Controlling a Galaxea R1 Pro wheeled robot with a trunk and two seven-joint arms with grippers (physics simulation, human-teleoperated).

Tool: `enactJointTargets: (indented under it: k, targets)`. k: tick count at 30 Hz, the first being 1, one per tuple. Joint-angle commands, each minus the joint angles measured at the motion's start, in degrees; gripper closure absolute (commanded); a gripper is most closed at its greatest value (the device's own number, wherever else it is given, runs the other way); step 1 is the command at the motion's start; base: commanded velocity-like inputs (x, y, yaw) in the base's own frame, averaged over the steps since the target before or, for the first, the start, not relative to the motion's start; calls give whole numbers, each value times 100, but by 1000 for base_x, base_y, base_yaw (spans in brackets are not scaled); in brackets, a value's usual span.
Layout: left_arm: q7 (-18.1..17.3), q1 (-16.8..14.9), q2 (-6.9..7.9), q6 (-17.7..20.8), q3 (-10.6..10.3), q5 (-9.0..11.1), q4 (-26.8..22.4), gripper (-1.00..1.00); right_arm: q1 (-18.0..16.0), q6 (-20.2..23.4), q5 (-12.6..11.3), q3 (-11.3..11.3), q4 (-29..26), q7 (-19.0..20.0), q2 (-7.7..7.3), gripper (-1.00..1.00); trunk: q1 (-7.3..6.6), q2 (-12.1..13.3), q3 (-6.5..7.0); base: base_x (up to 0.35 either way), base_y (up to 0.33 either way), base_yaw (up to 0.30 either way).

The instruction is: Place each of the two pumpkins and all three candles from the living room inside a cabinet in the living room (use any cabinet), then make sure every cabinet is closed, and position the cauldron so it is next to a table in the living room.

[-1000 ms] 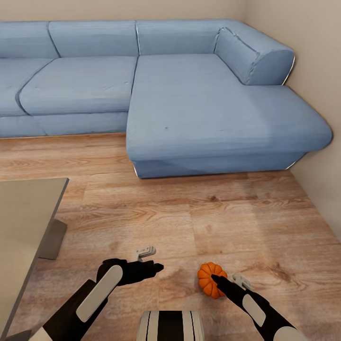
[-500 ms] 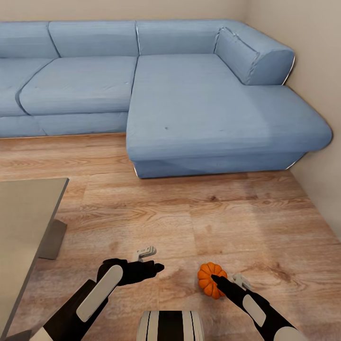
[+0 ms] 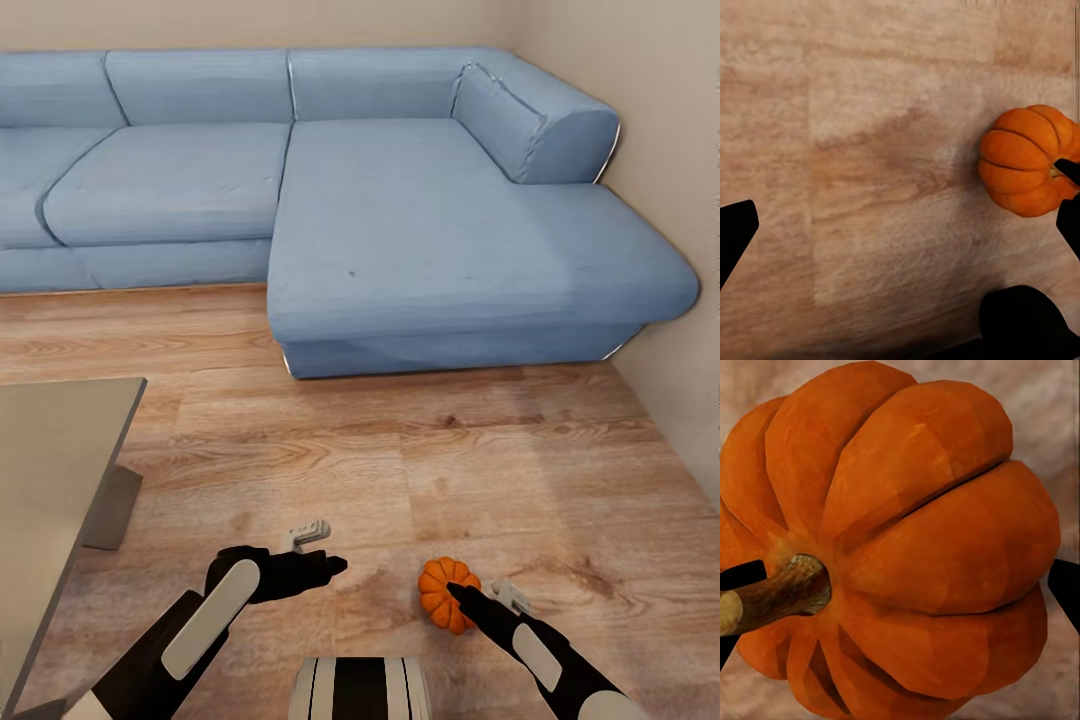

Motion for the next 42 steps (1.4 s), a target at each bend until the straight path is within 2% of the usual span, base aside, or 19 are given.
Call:
enactJointTargets:
  k: [1,18,26,42]
  targets:
    - [59,-4,2,-4,-12,57,-8,-100,1,10,20,25,168,-120,-9,100,-2,1,19,0,0,0]
    - [81,-4,-40,-4,-38,59,38,-100,1,6,19,19,168,-127,-31,100,-46,23,396,0,0,0]
    - [94,-4,-46,-4,-30,59,53,-100,1,24,-34,-5,168,200,-34,100,-67,34,573,0,0,0]
    - [104,-4,-52,-4,-31,55,54,-100,1,129,-59,-19,167,241,-34,100,-108,55,927,-89,0,0]
